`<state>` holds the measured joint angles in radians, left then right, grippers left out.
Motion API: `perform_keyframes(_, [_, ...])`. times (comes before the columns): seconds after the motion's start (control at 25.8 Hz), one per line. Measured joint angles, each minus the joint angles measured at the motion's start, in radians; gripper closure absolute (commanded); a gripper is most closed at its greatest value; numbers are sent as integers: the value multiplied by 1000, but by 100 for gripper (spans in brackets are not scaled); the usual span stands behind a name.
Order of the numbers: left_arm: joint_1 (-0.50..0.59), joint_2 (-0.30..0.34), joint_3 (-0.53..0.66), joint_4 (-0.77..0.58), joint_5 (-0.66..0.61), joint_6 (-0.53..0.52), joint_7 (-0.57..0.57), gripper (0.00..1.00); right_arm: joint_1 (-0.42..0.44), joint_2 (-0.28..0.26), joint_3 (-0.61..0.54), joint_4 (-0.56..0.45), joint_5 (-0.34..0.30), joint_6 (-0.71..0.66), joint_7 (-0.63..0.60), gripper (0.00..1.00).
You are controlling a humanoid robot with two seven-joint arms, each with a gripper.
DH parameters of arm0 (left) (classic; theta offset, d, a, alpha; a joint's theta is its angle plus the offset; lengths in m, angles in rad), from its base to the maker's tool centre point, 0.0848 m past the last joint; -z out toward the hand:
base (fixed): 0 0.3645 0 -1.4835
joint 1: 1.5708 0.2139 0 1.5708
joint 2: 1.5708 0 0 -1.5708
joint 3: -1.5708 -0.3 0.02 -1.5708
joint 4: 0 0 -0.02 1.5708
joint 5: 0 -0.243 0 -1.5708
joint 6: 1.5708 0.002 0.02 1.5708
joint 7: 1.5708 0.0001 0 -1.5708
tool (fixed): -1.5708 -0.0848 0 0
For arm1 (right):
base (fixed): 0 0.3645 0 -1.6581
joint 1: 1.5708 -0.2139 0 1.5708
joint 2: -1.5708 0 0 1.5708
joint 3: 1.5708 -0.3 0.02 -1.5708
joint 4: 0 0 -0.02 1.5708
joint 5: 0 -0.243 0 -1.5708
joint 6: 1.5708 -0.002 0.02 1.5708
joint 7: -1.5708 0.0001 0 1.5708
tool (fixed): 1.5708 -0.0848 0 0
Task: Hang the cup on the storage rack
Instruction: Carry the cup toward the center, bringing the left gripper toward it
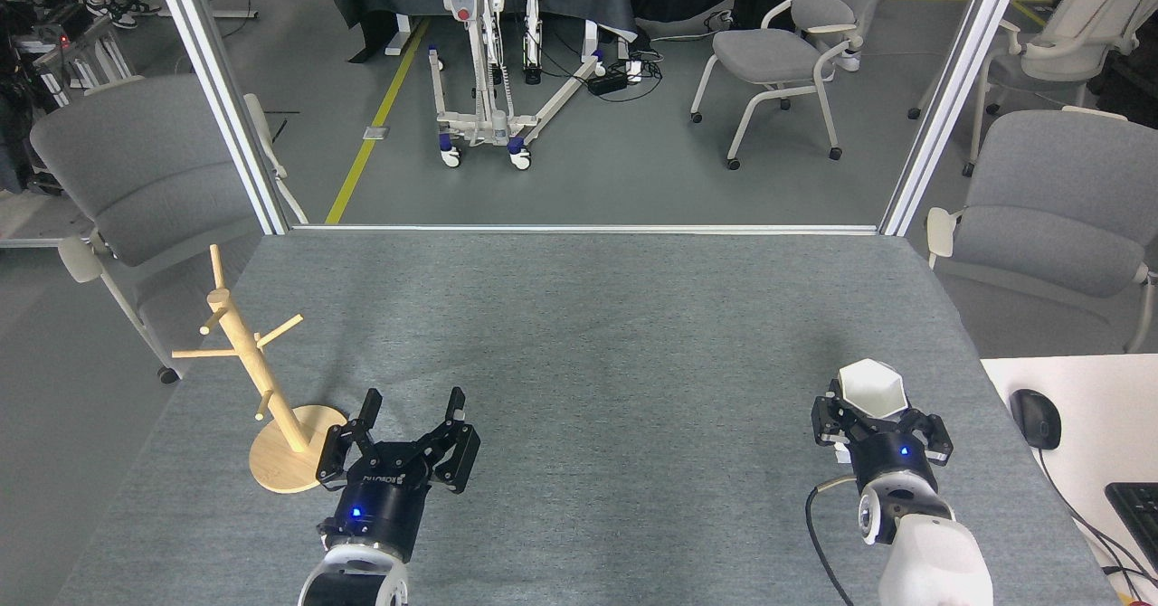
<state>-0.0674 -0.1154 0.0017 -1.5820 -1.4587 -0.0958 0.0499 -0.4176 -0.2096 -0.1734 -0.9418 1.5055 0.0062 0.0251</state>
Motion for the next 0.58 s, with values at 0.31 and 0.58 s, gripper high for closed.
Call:
perform_keyframes(0.31, [44,8,-9,-12,-8,-87,75,1,7,-56,4,-371,-77,12,259,60])
perform_keyframes(0.58, [144,73,-93,-63,-76,-336,155,1,47,-67,151,-722,-131,231,463,60])
